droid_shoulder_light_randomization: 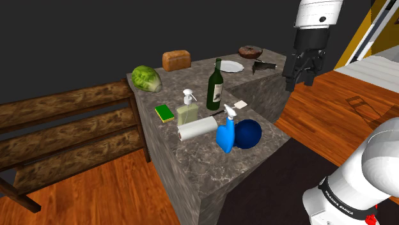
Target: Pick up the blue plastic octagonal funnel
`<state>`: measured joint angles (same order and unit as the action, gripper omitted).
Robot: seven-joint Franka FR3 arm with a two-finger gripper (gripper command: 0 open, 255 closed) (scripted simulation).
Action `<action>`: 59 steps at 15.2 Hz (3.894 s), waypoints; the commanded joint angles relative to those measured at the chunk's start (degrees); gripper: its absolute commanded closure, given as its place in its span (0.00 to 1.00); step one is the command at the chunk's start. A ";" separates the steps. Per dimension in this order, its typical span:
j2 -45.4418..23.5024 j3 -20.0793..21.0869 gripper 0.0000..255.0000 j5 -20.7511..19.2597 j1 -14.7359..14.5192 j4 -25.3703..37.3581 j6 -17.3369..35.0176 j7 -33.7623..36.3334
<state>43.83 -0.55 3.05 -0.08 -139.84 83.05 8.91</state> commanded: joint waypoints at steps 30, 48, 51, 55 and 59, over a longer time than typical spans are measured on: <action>-66.53 -3.40 0.00 3.10 5.10 20.23 32.23 5.23; -75.33 -3.25 1.00 4.05 5.67 23.76 36.64 4.94; -75.43 -3.26 1.00 4.05 5.70 23.76 36.73 4.89; -72.83 -3.42 1.00 3.77 5.60 23.34 34.57 5.17; -70.34 -3.57 1.00 3.48 5.51 23.12 32.32 5.46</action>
<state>-27.41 -4.03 6.65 5.41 -116.38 115.92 14.37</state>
